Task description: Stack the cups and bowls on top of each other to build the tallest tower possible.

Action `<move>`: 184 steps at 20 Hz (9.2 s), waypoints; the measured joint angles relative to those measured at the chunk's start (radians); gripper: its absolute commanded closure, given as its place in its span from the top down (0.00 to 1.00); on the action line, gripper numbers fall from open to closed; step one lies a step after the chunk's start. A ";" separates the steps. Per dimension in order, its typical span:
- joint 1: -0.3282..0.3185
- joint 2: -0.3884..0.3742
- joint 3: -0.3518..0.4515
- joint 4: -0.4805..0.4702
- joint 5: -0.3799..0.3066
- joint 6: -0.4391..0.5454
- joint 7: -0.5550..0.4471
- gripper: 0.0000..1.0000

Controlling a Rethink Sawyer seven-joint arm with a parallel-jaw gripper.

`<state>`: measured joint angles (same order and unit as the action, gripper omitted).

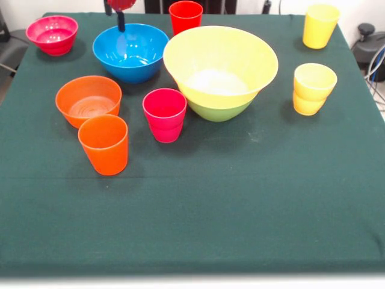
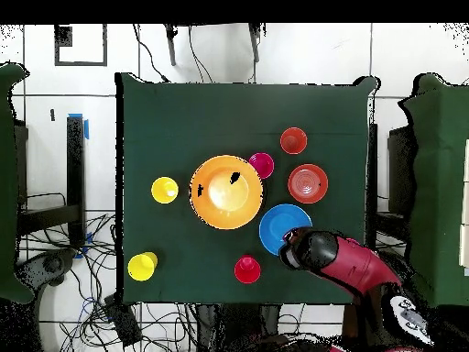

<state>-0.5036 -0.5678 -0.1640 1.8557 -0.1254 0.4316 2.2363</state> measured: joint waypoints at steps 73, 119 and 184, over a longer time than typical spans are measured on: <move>0.080 0.070 -0.002 0.000 0.000 -0.043 0.000 1.00; -0.026 -0.042 0.002 0.053 0.000 -0.054 0.000 1.00; -0.088 0.087 0.005 0.058 -0.098 -0.189 0.000 1.00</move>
<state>-0.5915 -0.4809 -0.1587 1.9134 -0.2232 0.2430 2.2363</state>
